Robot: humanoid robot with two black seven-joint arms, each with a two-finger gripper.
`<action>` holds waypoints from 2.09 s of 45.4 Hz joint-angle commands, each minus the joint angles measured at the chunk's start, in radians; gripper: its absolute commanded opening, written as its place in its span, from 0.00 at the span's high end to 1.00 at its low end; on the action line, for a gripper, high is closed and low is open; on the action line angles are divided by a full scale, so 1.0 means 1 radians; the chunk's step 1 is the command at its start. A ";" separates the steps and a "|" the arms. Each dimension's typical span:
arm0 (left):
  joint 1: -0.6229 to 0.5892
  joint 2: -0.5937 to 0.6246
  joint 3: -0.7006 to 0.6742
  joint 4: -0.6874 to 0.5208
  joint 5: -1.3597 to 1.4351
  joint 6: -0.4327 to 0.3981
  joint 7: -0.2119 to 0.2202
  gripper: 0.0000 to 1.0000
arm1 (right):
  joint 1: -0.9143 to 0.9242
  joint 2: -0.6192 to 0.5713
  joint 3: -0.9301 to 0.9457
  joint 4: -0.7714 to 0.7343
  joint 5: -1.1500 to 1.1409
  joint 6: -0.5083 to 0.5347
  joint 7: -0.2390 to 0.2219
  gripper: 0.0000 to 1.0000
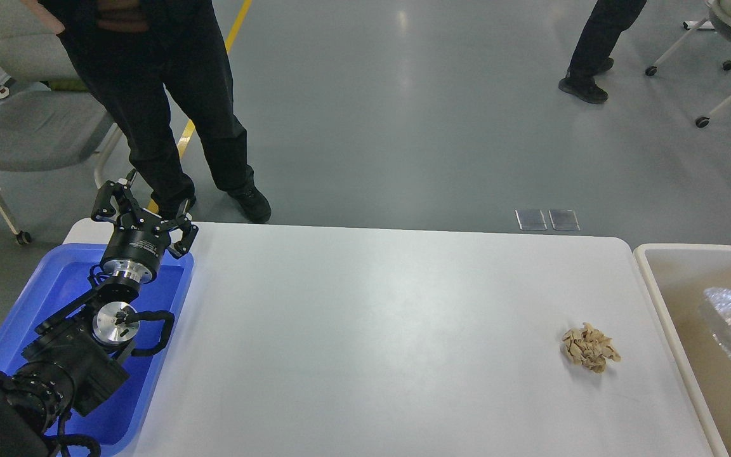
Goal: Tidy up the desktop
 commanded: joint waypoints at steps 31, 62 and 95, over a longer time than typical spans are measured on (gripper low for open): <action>0.000 0.000 0.000 0.000 0.000 0.000 0.000 0.00 | 0.388 0.046 0.211 0.015 0.083 0.015 -0.002 0.00; 0.000 0.000 0.000 0.000 0.000 0.000 0.000 0.00 | 0.485 0.217 0.453 0.305 0.239 0.363 -0.004 0.00; -0.002 0.000 0.000 0.000 0.000 0.000 0.000 0.00 | 0.210 0.449 0.636 0.299 0.238 0.658 0.110 0.00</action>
